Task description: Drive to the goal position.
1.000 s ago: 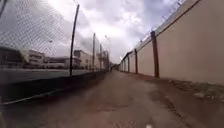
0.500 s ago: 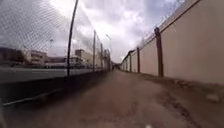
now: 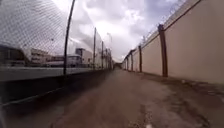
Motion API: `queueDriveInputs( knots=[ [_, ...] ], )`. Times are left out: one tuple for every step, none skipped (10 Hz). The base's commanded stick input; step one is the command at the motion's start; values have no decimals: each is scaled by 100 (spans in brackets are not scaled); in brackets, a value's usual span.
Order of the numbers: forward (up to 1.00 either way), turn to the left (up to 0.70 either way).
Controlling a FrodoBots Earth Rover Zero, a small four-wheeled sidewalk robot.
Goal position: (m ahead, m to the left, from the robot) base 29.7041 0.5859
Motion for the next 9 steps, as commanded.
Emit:
queueDriveInputs(
  knots=[
    [70, 0],
    [70, 0],
    [70, 0],
    [70, 0],
    [70, 0],
    [70, 0],
    [70, 0],
    [70, 0],
    [70, -6]
  ],
)
